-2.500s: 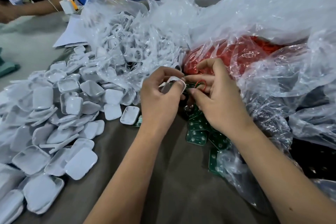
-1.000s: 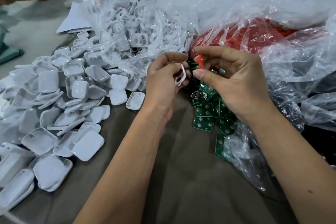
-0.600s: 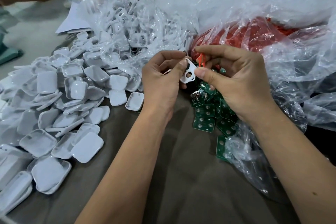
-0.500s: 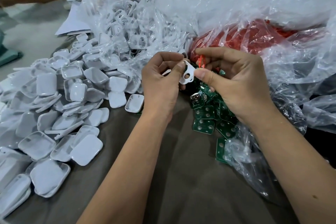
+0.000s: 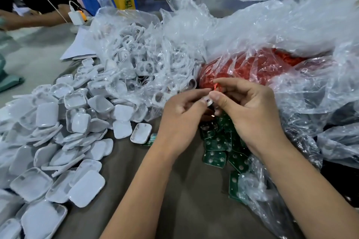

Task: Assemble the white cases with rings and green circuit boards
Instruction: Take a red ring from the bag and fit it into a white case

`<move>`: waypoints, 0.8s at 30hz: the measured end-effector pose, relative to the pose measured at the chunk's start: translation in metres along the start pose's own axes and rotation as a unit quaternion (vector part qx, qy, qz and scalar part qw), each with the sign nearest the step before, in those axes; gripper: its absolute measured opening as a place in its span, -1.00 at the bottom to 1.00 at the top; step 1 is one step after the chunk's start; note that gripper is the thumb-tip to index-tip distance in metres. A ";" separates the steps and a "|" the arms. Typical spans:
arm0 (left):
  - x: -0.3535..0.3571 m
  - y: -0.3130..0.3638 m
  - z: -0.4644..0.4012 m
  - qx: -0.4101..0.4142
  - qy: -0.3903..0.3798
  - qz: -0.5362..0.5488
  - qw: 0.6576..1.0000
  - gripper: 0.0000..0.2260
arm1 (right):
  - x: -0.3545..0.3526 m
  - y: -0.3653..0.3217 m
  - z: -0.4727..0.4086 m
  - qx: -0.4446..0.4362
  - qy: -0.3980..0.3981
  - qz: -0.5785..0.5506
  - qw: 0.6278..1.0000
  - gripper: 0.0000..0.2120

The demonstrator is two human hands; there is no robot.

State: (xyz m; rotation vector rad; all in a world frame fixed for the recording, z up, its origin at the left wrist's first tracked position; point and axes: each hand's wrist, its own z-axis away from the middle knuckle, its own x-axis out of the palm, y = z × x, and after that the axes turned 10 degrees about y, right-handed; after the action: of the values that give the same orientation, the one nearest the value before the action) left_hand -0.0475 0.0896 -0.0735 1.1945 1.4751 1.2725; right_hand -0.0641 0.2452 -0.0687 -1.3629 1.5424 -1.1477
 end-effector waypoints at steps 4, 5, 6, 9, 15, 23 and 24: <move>-0.002 0.001 0.002 0.178 -0.043 -0.179 0.967 -0.87 | 0.000 -0.001 -0.001 0.006 0.017 -0.018 1.000 -0.74; -0.001 0.000 0.002 0.173 -0.038 -0.171 0.969 -0.88 | -0.001 -0.002 -0.002 0.012 0.016 -0.037 0.999 -0.72; 0.000 0.000 0.002 0.145 -0.030 -0.144 0.978 -0.88 | -0.001 -0.003 -0.002 0.018 0.016 -0.062 0.998 -0.69; 0.002 0.001 0.000 0.013 -0.004 -0.020 1.000 -0.92 | -0.005 -0.006 -0.004 0.018 0.036 -0.083 0.996 -0.66; -0.008 -0.002 -0.008 -0.020 0.034 0.018 0.999 -0.91 | -0.002 -0.005 0.001 -0.106 -0.020 0.124 0.986 -0.64; -0.017 0.010 -0.007 -0.162 -0.020 0.192 0.968 -0.80 | 0.001 -0.008 0.001 -0.150 -0.079 0.156 0.973 -0.67; -0.017 0.012 -0.007 -0.167 -0.029 0.227 0.959 -0.85 | 0.000 -0.008 0.001 -0.136 -0.068 0.145 0.978 -0.68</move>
State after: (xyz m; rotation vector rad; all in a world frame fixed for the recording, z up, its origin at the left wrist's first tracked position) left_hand -0.0495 0.0714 -0.0607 1.3654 0.9162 1.6972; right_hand -0.0612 0.2447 -0.0616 -1.3036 1.7740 -0.6700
